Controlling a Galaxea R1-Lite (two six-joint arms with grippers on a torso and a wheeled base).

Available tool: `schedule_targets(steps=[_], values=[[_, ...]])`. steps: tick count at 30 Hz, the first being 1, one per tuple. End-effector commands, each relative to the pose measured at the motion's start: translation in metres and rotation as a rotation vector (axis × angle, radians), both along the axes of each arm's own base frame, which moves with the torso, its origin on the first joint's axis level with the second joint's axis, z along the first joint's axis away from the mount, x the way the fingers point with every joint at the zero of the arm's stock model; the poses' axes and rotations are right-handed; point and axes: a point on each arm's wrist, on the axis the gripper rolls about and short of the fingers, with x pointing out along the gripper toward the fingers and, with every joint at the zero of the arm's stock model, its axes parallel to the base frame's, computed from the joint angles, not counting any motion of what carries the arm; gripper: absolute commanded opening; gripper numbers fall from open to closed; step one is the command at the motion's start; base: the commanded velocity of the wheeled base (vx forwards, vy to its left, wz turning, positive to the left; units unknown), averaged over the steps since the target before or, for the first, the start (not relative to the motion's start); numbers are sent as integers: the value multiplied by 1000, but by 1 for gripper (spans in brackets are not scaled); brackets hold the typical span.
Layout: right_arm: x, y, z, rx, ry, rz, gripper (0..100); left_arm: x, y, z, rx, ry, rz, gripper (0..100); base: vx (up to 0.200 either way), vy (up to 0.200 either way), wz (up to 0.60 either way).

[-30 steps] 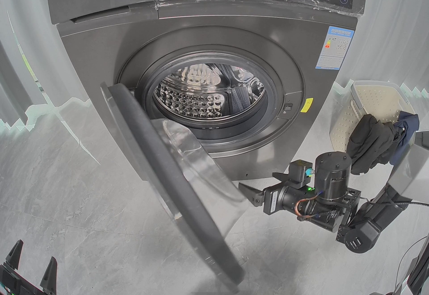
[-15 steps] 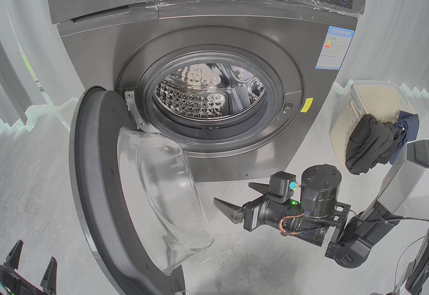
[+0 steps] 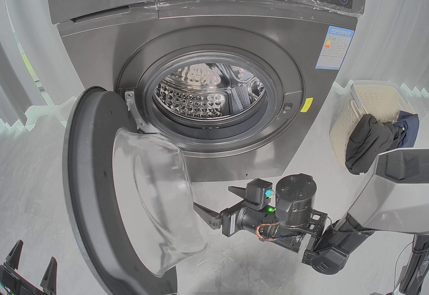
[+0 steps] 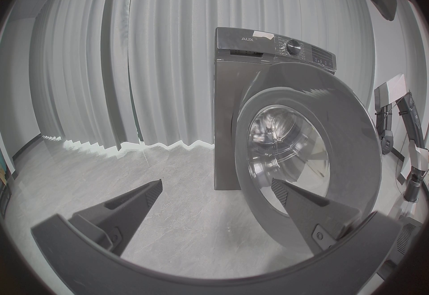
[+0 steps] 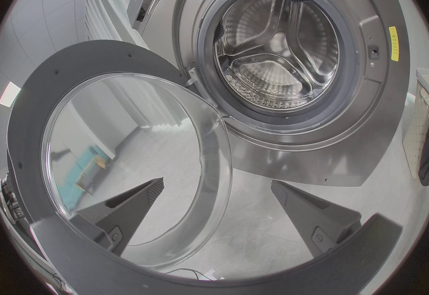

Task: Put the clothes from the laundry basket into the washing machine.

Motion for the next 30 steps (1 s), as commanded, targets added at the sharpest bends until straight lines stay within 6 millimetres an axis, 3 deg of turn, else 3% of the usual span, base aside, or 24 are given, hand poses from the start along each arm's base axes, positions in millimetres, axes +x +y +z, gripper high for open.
schedule_targets(steps=[1, 8, 16, 22, 30], values=[[-1, 10, -13, -19, 16, 23, 100, 0, 0, -5, 0, 1, 1, 100, 0, 0, 0], [8, 17, -8, 28, -26, 17, 100, 0, 0, -5, 0, 1, 1, 100, 0, 0, 0], [25, 20, 4, 67, -58, 21, 100, 0, 0, -5, 0, 1, 1, 100, -200, 0, 0], [33, 29, 1, 60, -51, 23, 100, 0, 0, -5, 0, 1, 1, 100, -200, 0, 0], [43, 47, -6, 59, -47, 36, 100, 0, 0, -5, 0, 1, 1, 100, 0, 0, 0]])
